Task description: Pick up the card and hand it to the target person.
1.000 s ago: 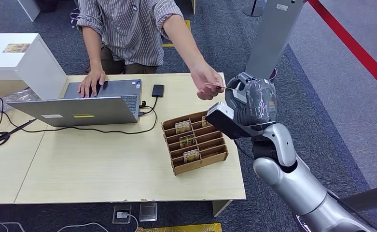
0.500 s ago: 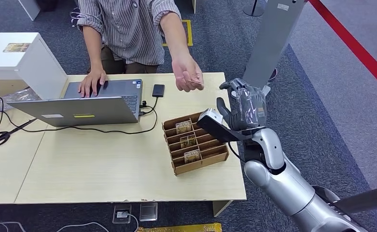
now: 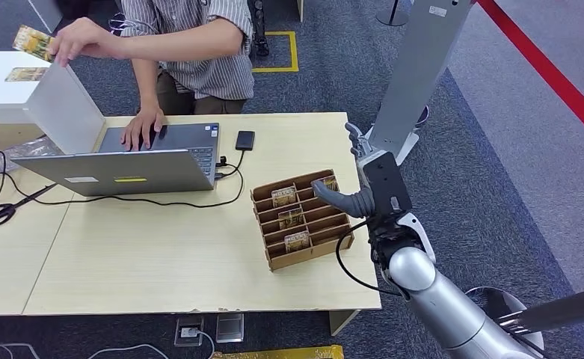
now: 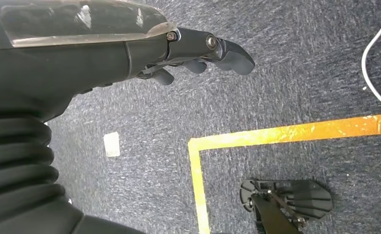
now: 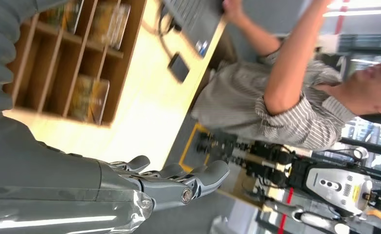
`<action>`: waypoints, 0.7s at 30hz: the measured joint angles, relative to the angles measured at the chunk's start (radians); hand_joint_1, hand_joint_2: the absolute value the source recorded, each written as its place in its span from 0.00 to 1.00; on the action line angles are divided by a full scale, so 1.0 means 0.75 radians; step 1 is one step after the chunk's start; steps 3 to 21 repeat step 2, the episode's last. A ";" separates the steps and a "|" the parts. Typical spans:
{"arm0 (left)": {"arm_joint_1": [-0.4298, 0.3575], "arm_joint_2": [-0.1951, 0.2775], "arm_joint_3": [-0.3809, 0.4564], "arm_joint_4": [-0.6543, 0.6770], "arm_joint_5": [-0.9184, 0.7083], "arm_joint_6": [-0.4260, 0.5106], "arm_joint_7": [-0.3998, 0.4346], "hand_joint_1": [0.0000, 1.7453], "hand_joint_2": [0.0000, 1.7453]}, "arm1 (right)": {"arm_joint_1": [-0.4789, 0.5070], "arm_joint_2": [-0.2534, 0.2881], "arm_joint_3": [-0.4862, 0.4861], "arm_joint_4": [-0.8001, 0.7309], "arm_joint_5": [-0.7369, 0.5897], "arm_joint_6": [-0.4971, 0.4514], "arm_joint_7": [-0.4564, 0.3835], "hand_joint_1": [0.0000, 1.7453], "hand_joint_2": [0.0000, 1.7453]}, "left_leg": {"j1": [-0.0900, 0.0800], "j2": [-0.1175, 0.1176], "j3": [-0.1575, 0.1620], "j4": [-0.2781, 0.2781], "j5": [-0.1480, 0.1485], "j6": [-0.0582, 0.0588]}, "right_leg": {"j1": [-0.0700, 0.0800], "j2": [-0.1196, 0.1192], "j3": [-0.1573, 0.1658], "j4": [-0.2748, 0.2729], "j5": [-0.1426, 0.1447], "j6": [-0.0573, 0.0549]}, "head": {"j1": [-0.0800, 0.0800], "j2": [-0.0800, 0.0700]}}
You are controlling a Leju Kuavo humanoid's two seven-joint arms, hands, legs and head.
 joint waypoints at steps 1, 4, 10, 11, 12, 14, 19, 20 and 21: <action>0.001 0.000 0.003 0.000 0.001 -0.001 -0.001 0.00 0.00 | 0.022 -0.003 -0.010 -0.019 -0.053 0.001 -0.021 0.00 1.00 | 0.000 0.000 0.000 0.000 0.000 0.000 | 0.000 0.000 0.000 0.000 0.000 0.000 | 0.000 0.000; 0.002 0.000 0.005 0.000 0.002 -0.001 -0.002 0.00 0.00 | 0.032 -0.005 -0.015 -0.028 -0.078 0.001 -0.032 0.00 1.00 | 0.000 0.000 0.000 0.000 0.000 0.000 | 0.000 0.000 0.000 0.000 0.000 0.000 | 0.000 0.000; 0.002 0.000 0.005 0.000 0.002 -0.001 -0.002 0.00 0.00 | 0.032 -0.005 -0.015 -0.028 -0.078 0.001 -0.032 0.00 1.00 | 0.000 0.000 0.000 0.000 0.000 0.000 | 0.000 0.000 0.000 0.000 0.000 0.000 | 0.000 0.000; 0.002 0.000 0.005 0.000 0.002 -0.001 -0.002 0.00 0.00 | 0.032 -0.005 -0.015 -0.028 -0.078 0.001 -0.032 0.00 1.00 | 0.000 0.000 0.000 0.000 0.000 0.000 | 0.000 0.000 0.000 0.000 0.000 0.000 | 0.000 0.000; 0.002 0.000 0.005 0.000 0.002 -0.001 -0.002 0.00 0.00 | 0.032 -0.005 -0.015 -0.028 -0.078 0.001 -0.032 0.00 1.00 | 0.000 0.000 0.000 0.000 0.000 0.000 | 0.000 0.000 0.000 0.000 0.000 0.000 | 0.000 0.000; 0.002 0.000 0.005 0.000 0.002 -0.001 -0.002 0.00 0.00 | 0.032 -0.005 -0.015 -0.028 -0.078 0.001 -0.032 0.00 1.00 | 0.000 0.000 0.000 0.000 0.000 0.000 | 0.000 0.000 0.000 0.000 0.000 0.000 | 0.000 0.000; 0.002 0.000 0.005 0.000 0.002 -0.001 -0.002 0.00 0.00 | 0.032 -0.005 -0.015 -0.028 -0.078 0.001 -0.032 0.00 1.00 | 0.000 0.000 0.000 0.000 0.000 0.000 | 0.000 0.000 0.000 0.000 0.000 0.000 | 0.000 0.000; 0.002 0.000 0.005 0.000 0.002 -0.001 -0.002 0.00 0.00 | 0.032 -0.005 -0.015 -0.028 -0.078 0.001 -0.032 0.00 1.00 | 0.000 0.000 0.000 0.000 0.000 0.000 | 0.000 0.000 0.000 0.000 0.000 0.000 | 0.000 0.000; 0.002 0.000 0.005 0.000 0.002 -0.001 -0.002 0.00 0.00 | 0.032 -0.005 -0.015 -0.028 -0.078 0.001 -0.032 0.00 1.00 | 0.000 0.000 0.000 0.000 0.000 0.000 | 0.000 0.000 0.000 0.000 0.000 0.000 | 0.000 0.000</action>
